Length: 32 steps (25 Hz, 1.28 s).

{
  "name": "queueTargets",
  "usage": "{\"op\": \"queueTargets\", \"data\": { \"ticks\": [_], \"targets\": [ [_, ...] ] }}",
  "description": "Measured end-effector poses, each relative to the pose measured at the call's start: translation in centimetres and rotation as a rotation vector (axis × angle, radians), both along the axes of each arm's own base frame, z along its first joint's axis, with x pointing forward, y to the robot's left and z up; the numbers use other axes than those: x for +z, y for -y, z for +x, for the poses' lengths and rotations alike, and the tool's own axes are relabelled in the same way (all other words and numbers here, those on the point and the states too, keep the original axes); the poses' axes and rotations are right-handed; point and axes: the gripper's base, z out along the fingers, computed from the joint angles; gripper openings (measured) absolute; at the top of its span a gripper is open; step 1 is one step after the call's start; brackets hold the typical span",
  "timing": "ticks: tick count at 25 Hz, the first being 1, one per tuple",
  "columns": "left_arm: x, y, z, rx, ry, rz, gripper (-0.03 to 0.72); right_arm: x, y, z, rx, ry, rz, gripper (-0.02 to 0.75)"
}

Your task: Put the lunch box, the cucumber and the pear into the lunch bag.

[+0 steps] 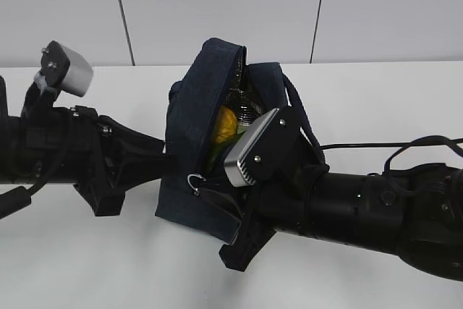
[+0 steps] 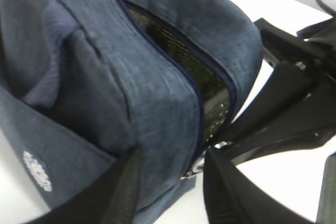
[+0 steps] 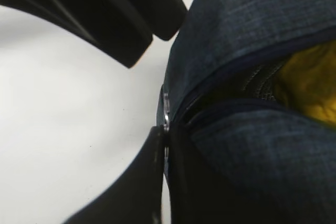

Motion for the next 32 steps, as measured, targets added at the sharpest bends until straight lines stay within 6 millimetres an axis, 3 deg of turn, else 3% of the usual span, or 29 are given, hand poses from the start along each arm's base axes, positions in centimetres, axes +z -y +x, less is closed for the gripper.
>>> {"op": "queueTargets", "data": {
  "ticks": [6, 15, 27, 29, 32],
  "targets": [
    [-1.8, 0.3, 0.4, -0.015, -0.071, 0.005, 0.242, 0.0, 0.0, 0.0, 0.0, 0.0, 0.0, 0.0],
    [-2.2, 0.1, 0.6, 0.013, -0.073, 0.04, 0.242, 0.0, 0.0, 0.0, 0.0, -0.001, 0.001, 0.0],
    [-0.9, 0.4, 2.0, 0.019, -0.019, 0.028, 0.239, 0.0, 0.0, 0.0, -0.001, -0.002, 0.001, 0.0],
    [-1.2, 0.5, 2.0, 0.014, -0.03, 0.026, 0.209, 0.0, 0.0, 0.0, -0.001, -0.002, 0.001, 0.0],
    [-1.9, 0.7, 2.1, -0.003, -0.057, 0.016, 0.092, 0.0, 0.0, 0.0, -0.001, -0.002, 0.001, 0.0]
  ]
}}
